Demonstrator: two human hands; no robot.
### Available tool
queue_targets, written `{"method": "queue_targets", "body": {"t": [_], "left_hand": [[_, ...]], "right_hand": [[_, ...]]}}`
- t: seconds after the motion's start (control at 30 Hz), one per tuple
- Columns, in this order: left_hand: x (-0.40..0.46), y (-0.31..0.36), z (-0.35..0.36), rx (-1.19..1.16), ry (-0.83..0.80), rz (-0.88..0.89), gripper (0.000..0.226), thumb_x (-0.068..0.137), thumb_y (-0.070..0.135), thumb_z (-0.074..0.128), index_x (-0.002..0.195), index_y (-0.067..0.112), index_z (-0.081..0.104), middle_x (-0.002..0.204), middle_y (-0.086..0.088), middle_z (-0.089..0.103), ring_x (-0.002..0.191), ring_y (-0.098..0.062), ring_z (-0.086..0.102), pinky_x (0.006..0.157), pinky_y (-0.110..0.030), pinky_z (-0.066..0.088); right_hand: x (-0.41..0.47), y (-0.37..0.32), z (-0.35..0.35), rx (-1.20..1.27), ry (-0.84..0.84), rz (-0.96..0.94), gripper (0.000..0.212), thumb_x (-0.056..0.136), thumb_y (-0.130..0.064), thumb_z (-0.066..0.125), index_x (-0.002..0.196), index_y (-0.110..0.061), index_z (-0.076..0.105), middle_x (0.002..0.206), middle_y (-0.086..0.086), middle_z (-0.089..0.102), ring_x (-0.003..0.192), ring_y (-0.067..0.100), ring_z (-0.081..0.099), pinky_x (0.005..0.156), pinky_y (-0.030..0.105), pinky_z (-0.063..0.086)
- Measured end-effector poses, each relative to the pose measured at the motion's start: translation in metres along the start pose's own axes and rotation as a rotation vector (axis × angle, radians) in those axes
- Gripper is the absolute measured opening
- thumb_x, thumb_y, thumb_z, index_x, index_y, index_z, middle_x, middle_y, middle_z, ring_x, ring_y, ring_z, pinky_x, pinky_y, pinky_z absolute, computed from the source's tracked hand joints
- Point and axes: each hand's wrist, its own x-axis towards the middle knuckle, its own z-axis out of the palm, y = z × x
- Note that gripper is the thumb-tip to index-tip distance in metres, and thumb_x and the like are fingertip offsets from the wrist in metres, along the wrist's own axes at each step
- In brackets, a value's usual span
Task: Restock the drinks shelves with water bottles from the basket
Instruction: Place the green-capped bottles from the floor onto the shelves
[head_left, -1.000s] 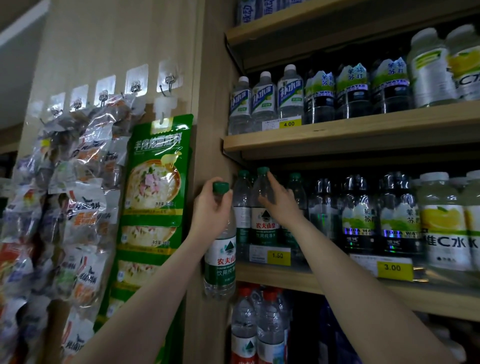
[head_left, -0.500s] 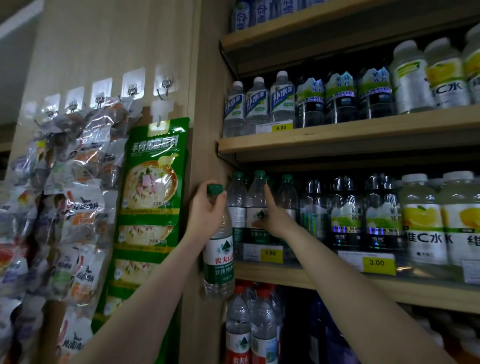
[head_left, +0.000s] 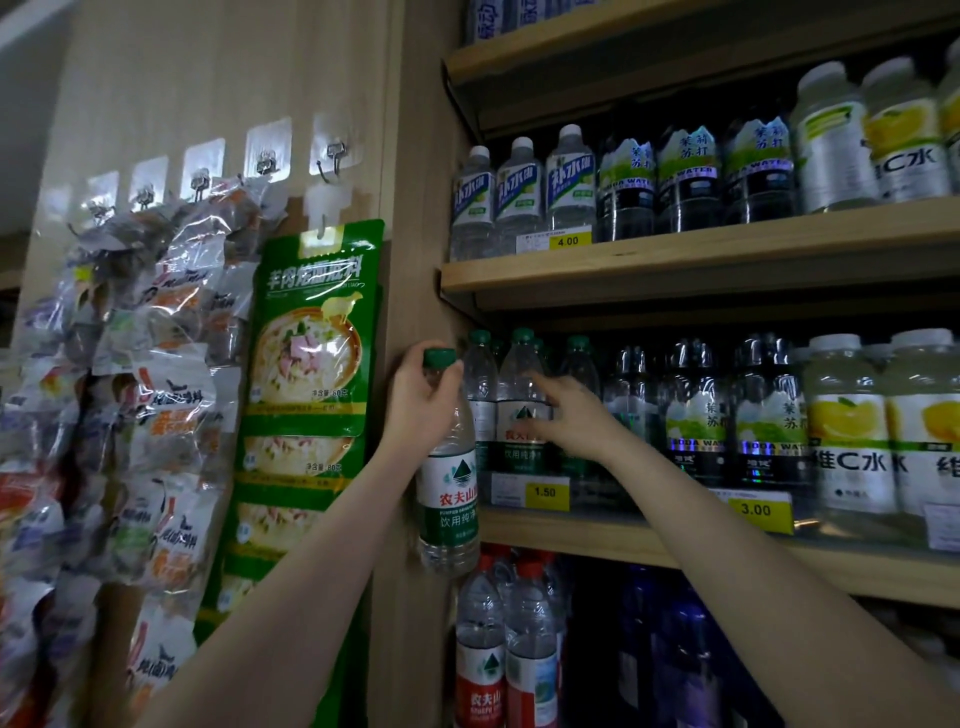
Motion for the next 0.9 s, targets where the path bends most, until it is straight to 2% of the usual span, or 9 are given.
{"method": "queue_targets", "body": {"t": [0.13, 0.23, 0.33, 0.4, 0.47, 0.53, 0.67, 0.8, 0.9], "left_hand": [[0.011, 0.016, 0.011, -0.102, 0.004, 0.054, 0.016, 0.091, 0.017, 0.056, 0.106, 0.02, 0.053, 0.077, 0.002, 0.068, 0.07, -0.002, 0.065, 0.064, -0.016, 0.052], [0.019, 0.032, 0.028, -0.286, -0.015, 0.057, 0.013, 0.091, 0.013, 0.056, 0.099, 0.023, 0.055, 0.078, 0.0, 0.067, 0.068, 0.0, 0.066, 0.062, -0.014, 0.051], [0.026, 0.039, 0.037, -0.267, -0.025, 0.067, 0.024, 0.094, 0.03, 0.051, 0.116, 0.021, 0.055, 0.096, 0.008, 0.067, 0.089, -0.001, 0.063, 0.074, -0.009, 0.047], [0.026, 0.031, 0.039, -0.288, -0.035, 0.005, 0.038, 0.097, 0.038, 0.041, 0.128, 0.02, 0.05, 0.119, 0.001, 0.061, 0.113, -0.01, 0.054, 0.094, -0.018, 0.042], [0.015, 0.01, 0.044, -0.147, -0.089, -0.032, 0.044, 0.098, 0.037, 0.038, 0.139, 0.02, 0.04, 0.142, -0.004, 0.045, 0.13, -0.014, 0.04, 0.103, -0.027, 0.032], [-0.006, -0.022, 0.052, 0.144, -0.193, -0.028, 0.052, 0.098, 0.035, 0.039, 0.145, 0.016, 0.027, 0.153, -0.005, 0.027, 0.139, -0.017, 0.025, 0.112, -0.032, 0.024], [-0.036, -0.071, 0.06, 0.53, -0.296, 0.035, 0.066, 0.098, 0.041, 0.036, 0.149, 0.013, 0.006, 0.159, -0.003, 0.002, 0.146, -0.019, 0.003, 0.119, -0.036, 0.009], [-0.047, -0.089, 0.066, 0.691, -0.289, 0.118, 0.07, 0.097, 0.043, 0.033, 0.147, 0.022, -0.012, 0.158, 0.0, -0.011, 0.145, -0.016, -0.012, 0.119, -0.039, 0.003], [-0.051, -0.095, 0.066, 0.646, -0.28, 0.152, 0.067, 0.097, 0.04, 0.033, 0.14, 0.042, -0.019, 0.156, 0.006, -0.015, 0.143, -0.014, -0.017, 0.119, -0.04, 0.002]], "right_hand": [[-0.035, -0.018, 0.002, 0.232, -0.226, -0.029, 0.089, 0.058, -0.052, 0.08, 0.136, -0.027, 0.045, 0.136, -0.006, 0.053, 0.122, 0.009, 0.051, 0.105, 0.034, 0.041], [-0.044, -0.026, 0.011, 0.342, -0.199, -0.036, 0.056, 0.065, -0.032, 0.082, 0.116, -0.03, 0.057, 0.109, -0.014, 0.067, 0.1, 0.001, 0.063, 0.09, 0.026, 0.05], [-0.049, -0.024, 0.0, 0.388, -0.061, -0.048, 0.044, 0.067, -0.021, 0.082, 0.103, -0.029, 0.059, 0.1, -0.013, 0.068, 0.09, 0.0, 0.065, 0.079, 0.019, 0.053], [-0.05, -0.023, -0.016, 0.364, 0.019, -0.047, 0.043, 0.067, -0.022, 0.082, 0.101, -0.027, 0.058, 0.1, -0.01, 0.067, 0.091, 0.004, 0.065, 0.076, 0.018, 0.052], [-0.047, -0.022, -0.033, 0.309, 0.124, -0.027, 0.044, 0.067, -0.027, 0.082, 0.102, -0.025, 0.056, 0.099, -0.011, 0.066, 0.088, 0.002, 0.062, 0.069, 0.013, 0.049], [-0.042, -0.021, -0.046, 0.238, 0.233, -0.003, 0.043, 0.068, -0.032, 0.08, 0.101, -0.028, 0.052, 0.091, -0.02, 0.059, 0.08, -0.009, 0.054, 0.059, 0.006, 0.042], [-0.029, -0.012, -0.046, 0.065, 0.404, 0.053, 0.043, 0.07, -0.035, 0.078, 0.103, -0.02, 0.053, 0.099, -0.003, 0.044, 0.083, 0.008, 0.047, 0.074, 0.021, 0.039], [-0.021, -0.001, -0.024, 0.033, 0.412, 0.129, 0.058, 0.069, -0.032, 0.08, 0.117, -0.01, 0.055, 0.114, 0.009, 0.049, 0.105, 0.019, 0.047, 0.079, 0.024, 0.036], [-0.017, 0.007, -0.004, 0.052, 0.452, 0.235, 0.06, 0.07, -0.039, 0.078, 0.114, -0.007, 0.055, 0.117, 0.011, 0.049, 0.105, 0.022, 0.048, 0.078, 0.027, 0.038]]}}
